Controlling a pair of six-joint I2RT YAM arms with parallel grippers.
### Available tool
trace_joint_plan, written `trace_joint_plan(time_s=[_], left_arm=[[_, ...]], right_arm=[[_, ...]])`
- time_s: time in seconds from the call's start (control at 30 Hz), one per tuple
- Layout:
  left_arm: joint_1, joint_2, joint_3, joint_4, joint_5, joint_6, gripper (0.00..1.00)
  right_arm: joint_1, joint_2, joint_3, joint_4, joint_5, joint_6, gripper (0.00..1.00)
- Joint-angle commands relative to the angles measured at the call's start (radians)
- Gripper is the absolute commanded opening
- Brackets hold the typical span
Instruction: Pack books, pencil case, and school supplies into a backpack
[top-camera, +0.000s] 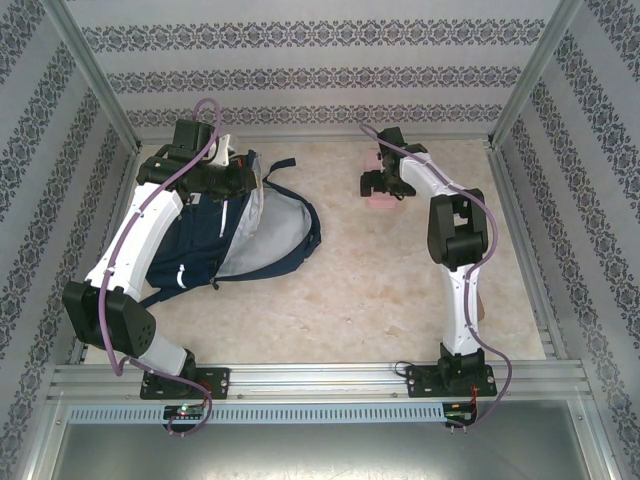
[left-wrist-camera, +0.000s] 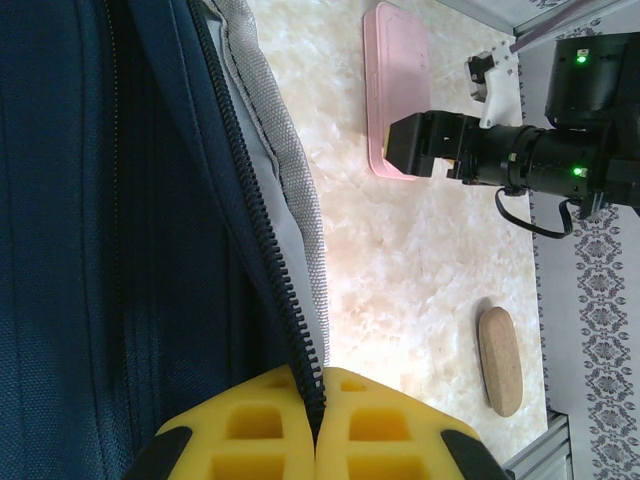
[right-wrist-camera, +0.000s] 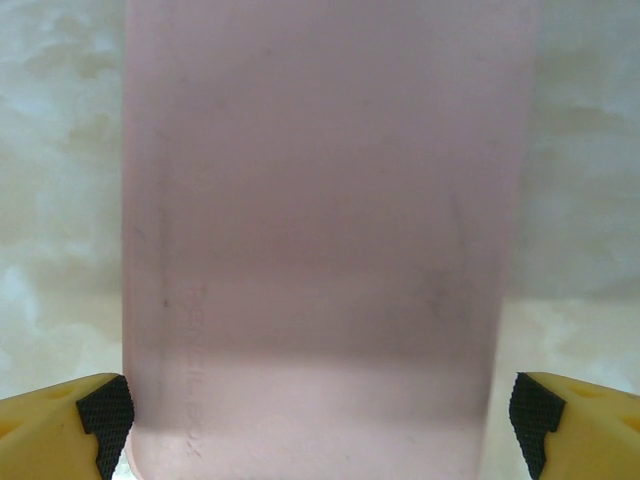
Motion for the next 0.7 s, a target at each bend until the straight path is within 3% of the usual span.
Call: trace_joint_plan(time_s=[0.0,0.13,0.37,0.67], left_arm=[[0.01,-0.028,0.015,0.02,0.03,0.014,0.04],[0.011,-0.026,0.02,0.02,0.027,0.017,0.04],[0.01,-0.014,0.023,0.02,0.033,0.017,0.04],[0.01,-0.012,0.026,0.014,0.03,0.024,0.04]], right_arm=[[0.008,0.035,0.026,-0.054,-0.036,-0.004,0.98],[0.018,0.009,0.004,-0.028,-0.051,0.009,0.98],[0.044,0.086,0.084,-0.12,0.056,0.014,0.98],[0.045,0.125,0.136,-0.166,0.08,0.024,0.98]])
